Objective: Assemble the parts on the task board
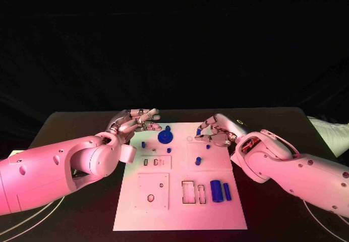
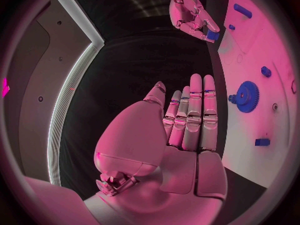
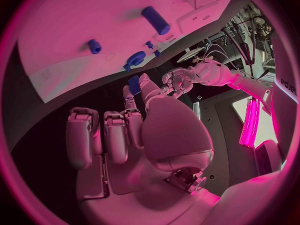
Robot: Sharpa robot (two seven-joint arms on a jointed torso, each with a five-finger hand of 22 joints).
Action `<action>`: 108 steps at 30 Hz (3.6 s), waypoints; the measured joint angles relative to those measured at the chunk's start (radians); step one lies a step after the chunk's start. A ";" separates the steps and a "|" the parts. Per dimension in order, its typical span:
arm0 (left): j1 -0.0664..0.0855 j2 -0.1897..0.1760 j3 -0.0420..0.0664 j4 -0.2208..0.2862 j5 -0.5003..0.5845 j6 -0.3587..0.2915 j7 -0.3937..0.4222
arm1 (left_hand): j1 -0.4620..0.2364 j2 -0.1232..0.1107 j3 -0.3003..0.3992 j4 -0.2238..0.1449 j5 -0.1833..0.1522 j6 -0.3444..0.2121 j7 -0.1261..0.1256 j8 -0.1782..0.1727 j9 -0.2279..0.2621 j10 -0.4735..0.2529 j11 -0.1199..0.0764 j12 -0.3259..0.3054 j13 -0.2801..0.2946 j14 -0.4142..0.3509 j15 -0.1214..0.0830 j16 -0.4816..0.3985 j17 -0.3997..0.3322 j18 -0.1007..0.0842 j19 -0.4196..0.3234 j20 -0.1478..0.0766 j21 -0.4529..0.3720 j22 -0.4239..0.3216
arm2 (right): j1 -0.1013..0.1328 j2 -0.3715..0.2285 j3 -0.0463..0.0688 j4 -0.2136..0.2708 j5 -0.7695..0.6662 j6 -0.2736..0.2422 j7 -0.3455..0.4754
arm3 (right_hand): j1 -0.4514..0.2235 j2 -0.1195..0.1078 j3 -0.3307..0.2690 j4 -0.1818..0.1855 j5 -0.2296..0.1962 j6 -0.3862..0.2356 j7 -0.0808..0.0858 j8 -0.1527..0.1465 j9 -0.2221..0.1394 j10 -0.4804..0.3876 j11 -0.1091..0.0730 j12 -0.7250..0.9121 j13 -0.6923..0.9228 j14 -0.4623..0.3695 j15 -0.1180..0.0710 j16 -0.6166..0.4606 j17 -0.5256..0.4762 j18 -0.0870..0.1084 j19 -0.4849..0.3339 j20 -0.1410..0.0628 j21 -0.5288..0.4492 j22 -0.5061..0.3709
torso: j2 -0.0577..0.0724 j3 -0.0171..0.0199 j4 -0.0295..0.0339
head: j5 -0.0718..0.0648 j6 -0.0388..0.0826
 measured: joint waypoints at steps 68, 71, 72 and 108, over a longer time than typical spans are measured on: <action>0.000 0.013 0.000 -0.024 0.013 0.000 0.000 | 0.000 0.000 0.000 0.000 0.000 0.000 0.000 0.000 0.000 0.000 0.000 0.000 0.000 0.000 0.000 0.000 0.001 0.000 0.000 0.000 0.000 -0.001 | -0.047 0.276 -0.076 -0.073 -0.287 0.134 -0.146 | -0.005 -0.005 0.006 0.000 0.019 0.000 -0.007 -0.008 0.002 0.000 0.001 0.000 0.005 -0.003 -0.003 0.000 -0.001 0.000 0.000 0.000 0.000 0.000 | 0.002 0.0004 -0.0003 | 0.073 -0.041; 0.000 0.013 0.000 -0.024 0.013 0.000 0.000 | 0.000 0.000 0.000 0.000 0.000 0.000 0.000 0.000 0.000 0.000 0.000 0.000 0.000 0.000 0.000 0.000 0.001 0.000 0.000 0.000 0.000 -0.001 | -0.047 0.276 -0.077 -0.076 -0.294 0.139 -0.146 | -0.005 -0.005 0.006 0.000 0.022 0.000 -0.007 -0.009 0.002 -0.001 0.001 0.000 0.005 -0.003 -0.003 0.000 -0.001 0.000 0.000 0.000 0.000 0.000 | 0.002 0.0005 -0.0006 | 0.074 -0.042; 0.000 0.013 0.000 -0.024 0.013 0.000 0.000 | 0.000 0.000 0.000 0.000 0.000 0.000 0.000 0.000 0.000 0.000 0.000 0.000 0.000 0.000 0.000 0.000 0.001 0.000 0.000 0.000 0.000 -0.001 | -0.047 0.276 -0.077 -0.076 -0.296 0.140 -0.147 | -0.005 -0.005 0.006 0.000 0.022 0.000 -0.007 -0.010 0.002 -0.002 0.003 0.000 0.004 -0.003 -0.003 0.000 -0.001 0.000 0.000 0.000 0.000 0.000 | 0.002 0.0004 -0.0009 | 0.074 -0.042; 0.000 0.014 0.000 -0.023 0.014 0.000 0.000 | 0.000 0.000 0.000 0.000 0.000 0.000 0.000 0.000 0.000 0.000 0.000 0.000 0.000 0.000 0.000 -0.004 0.004 0.000 0.000 0.000 0.000 -0.001 | -0.043 0.280 -0.080 -0.075 -0.332 0.172 -0.149 | -0.022 -0.023 0.003 -0.003 0.022 0.005 -0.017 -0.023 0.000 -0.002 0.003 -0.025 0.004 -0.003 -0.003 -0.004 0.000 0.000 0.000 0.000 -0.008 0.001 | 0.002 -0.0001 -0.0007 | 0.075 -0.051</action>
